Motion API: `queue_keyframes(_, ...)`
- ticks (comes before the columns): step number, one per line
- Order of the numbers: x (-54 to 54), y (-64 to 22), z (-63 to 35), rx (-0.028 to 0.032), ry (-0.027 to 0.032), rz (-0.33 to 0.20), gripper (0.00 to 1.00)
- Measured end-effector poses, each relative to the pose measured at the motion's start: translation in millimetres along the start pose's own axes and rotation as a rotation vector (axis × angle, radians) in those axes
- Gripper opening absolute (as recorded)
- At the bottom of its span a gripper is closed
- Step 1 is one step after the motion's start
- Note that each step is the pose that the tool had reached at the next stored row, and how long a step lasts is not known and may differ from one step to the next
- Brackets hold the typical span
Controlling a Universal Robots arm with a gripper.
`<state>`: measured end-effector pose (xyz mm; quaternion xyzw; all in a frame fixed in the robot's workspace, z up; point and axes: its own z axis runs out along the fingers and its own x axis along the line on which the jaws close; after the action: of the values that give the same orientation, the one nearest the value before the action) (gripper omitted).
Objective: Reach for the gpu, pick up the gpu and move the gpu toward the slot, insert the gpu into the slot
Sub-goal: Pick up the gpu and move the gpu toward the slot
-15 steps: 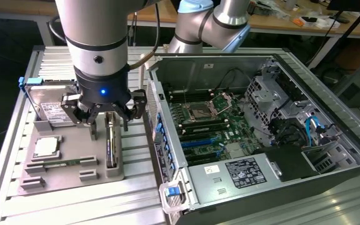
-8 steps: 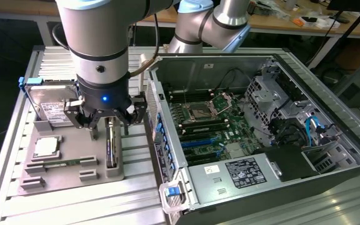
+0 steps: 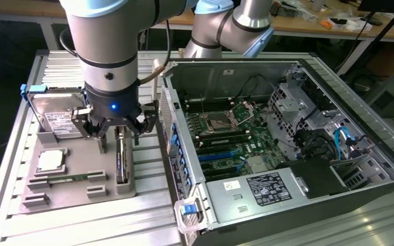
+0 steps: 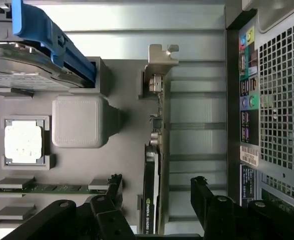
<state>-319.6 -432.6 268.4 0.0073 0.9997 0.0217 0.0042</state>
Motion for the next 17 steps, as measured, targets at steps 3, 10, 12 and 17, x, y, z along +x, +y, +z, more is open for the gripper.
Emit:
queue_keyframes(3,6.4,-0.4,6.5,0.0005,0.0003,0.0,0.66)
queue_keyframes(10,8.1,-1.1,21.7,0.0003,0.0002,0.0,0.66)
queue_keyframes(12,6.9,-1.2,23.6,0.0006,0.0004,0.0,0.66)
queue_keyframes(17,5.5,-1.2,24.6,0.0007,0.0002,0.0,0.66)
